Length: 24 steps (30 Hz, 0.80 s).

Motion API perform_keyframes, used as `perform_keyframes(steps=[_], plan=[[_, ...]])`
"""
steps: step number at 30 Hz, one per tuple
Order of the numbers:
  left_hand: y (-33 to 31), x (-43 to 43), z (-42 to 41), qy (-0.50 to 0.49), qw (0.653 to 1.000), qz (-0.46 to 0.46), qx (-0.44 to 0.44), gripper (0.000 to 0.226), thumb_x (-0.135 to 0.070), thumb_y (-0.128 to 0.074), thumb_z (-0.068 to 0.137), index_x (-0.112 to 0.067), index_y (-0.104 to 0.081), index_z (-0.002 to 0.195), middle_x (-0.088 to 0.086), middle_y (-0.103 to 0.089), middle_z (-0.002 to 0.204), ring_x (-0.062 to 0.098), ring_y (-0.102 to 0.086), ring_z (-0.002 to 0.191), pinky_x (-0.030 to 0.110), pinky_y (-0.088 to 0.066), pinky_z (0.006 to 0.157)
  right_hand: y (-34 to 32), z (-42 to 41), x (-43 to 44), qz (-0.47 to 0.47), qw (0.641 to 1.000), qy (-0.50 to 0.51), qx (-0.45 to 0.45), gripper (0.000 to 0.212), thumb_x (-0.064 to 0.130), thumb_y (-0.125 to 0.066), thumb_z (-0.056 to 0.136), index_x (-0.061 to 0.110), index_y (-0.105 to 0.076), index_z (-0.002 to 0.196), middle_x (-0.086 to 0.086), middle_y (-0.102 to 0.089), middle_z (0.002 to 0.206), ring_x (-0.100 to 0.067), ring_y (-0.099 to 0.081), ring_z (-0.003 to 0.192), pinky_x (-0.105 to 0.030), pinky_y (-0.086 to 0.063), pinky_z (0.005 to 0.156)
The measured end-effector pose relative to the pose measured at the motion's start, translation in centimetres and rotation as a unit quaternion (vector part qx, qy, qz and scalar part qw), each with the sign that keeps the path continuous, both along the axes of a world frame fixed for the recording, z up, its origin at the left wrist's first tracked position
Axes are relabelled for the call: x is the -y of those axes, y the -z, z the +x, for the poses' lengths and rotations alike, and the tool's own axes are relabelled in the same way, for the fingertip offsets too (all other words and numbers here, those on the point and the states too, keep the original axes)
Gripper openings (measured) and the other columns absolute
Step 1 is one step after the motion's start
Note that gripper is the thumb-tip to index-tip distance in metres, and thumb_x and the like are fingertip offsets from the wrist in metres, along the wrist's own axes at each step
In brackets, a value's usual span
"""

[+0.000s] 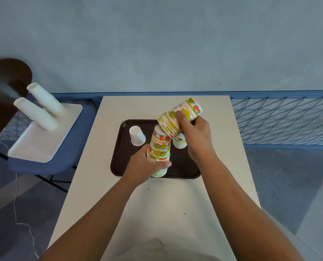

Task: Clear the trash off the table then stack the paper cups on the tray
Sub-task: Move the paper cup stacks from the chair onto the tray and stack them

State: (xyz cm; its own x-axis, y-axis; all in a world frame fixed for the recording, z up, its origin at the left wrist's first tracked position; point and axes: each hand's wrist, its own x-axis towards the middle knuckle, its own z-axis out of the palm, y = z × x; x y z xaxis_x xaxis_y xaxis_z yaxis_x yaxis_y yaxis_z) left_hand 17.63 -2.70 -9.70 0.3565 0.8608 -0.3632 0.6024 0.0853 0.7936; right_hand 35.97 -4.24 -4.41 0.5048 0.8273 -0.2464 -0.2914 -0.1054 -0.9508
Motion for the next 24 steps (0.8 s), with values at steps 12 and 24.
perform_keyframes(steps=[12,24], plan=[[0.8,-1.1,0.4,-0.012,0.999,-0.015,0.027,0.064,-0.043,-0.088,0.076,-0.038,-0.054,0.130,-0.018,-0.066,0.122,0.010,-0.065,0.111,0.029,-0.050,0.098,3.7,5.1,-3.1,-0.067,0.969,0.121,0.204,0.037,0.042,-0.077,0.085,0.020,-0.064,0.112,0.011,-0.069,0.100,-0.002,-0.068,0.091,-0.014,-0.054,0.075],[1.2,-2.1,0.3,-0.017,0.999,-0.021,0.037,0.067,-0.045,-0.089,0.074,-0.039,-0.054,0.132,-0.018,-0.067,0.125,0.009,-0.065,0.115,0.033,-0.052,0.102,11.4,5.2,-5.8,-0.131,0.914,-0.024,0.383,0.058,0.037,-0.082,0.082,0.015,-0.056,0.129,-0.003,-0.063,0.122,-0.023,-0.061,0.114,-0.041,-0.054,0.097]])
